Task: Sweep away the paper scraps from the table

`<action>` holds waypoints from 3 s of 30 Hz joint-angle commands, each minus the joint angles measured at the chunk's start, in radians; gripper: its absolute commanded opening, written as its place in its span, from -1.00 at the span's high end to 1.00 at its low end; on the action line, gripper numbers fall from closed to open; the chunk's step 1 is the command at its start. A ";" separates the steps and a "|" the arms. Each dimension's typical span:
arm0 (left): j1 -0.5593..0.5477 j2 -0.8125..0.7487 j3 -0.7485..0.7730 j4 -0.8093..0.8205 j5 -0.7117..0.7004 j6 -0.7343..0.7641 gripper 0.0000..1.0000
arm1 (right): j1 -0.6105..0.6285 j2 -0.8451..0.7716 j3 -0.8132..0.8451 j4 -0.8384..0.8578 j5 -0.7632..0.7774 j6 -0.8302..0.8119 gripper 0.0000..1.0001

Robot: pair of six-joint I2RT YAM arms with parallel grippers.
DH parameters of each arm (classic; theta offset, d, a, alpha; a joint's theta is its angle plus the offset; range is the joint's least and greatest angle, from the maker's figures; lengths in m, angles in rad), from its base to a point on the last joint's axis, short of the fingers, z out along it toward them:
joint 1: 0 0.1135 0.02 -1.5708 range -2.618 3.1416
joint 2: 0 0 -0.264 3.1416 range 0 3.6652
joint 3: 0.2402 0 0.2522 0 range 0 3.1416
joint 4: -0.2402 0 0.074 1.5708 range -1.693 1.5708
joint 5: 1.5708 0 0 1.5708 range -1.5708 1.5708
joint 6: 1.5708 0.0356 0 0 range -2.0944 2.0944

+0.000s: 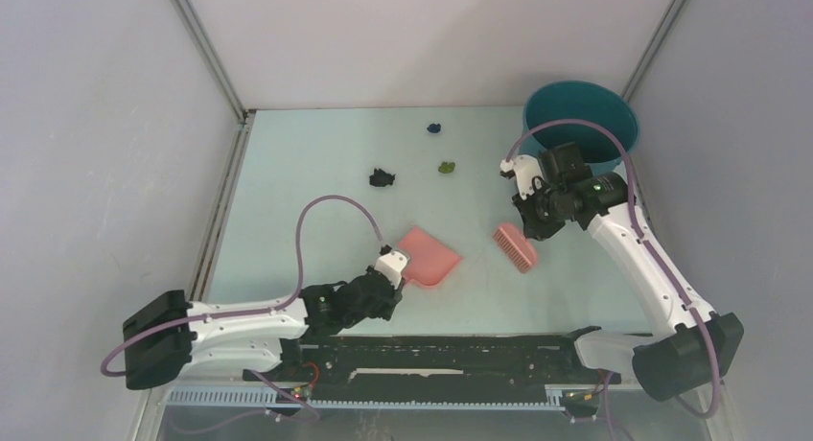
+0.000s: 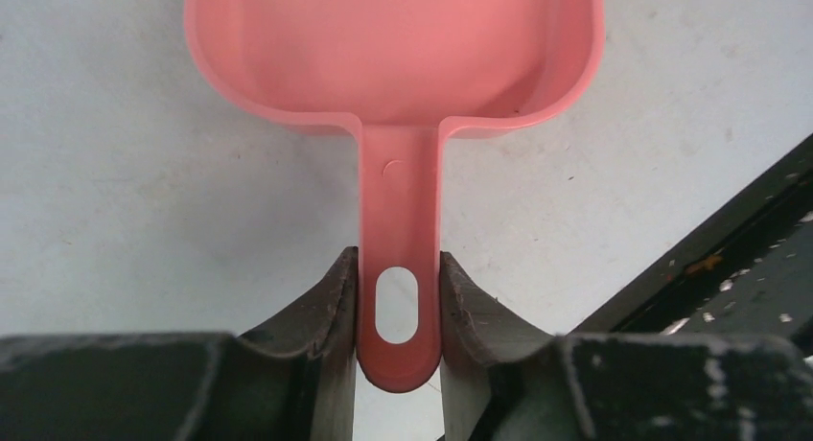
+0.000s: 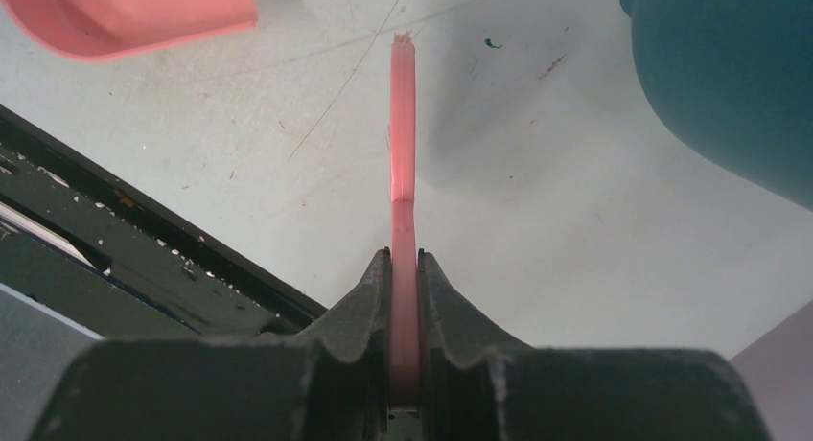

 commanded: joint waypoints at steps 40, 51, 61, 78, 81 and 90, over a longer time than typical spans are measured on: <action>0.413 -0.448 0.228 -0.589 -0.430 -0.120 1.00 | 0.139 1.171 0.989 0.775 -0.350 1.167 1.00; 0.420 -0.427 0.230 -0.580 -0.400 -0.108 1.00 | 0.066 1.093 0.770 0.746 -0.303 1.272 1.00; 0.420 -0.441 0.227 -0.558 -0.359 -0.093 1.00 | 0.023 0.730 0.345 0.711 -0.205 1.111 1.00; 0.420 -0.438 0.224 -0.546 -0.294 -0.083 1.00 | 0.004 0.546 0.525 0.553 -0.183 0.049 1.00; 0.420 -0.425 0.221 -0.543 -0.265 -0.078 1.00 | 0.019 0.593 0.580 0.636 -0.098 -0.164 1.00; 0.420 -0.320 0.235 -0.530 -0.115 -0.032 1.00 | 0.116 0.877 0.696 0.947 0.192 -0.721 1.00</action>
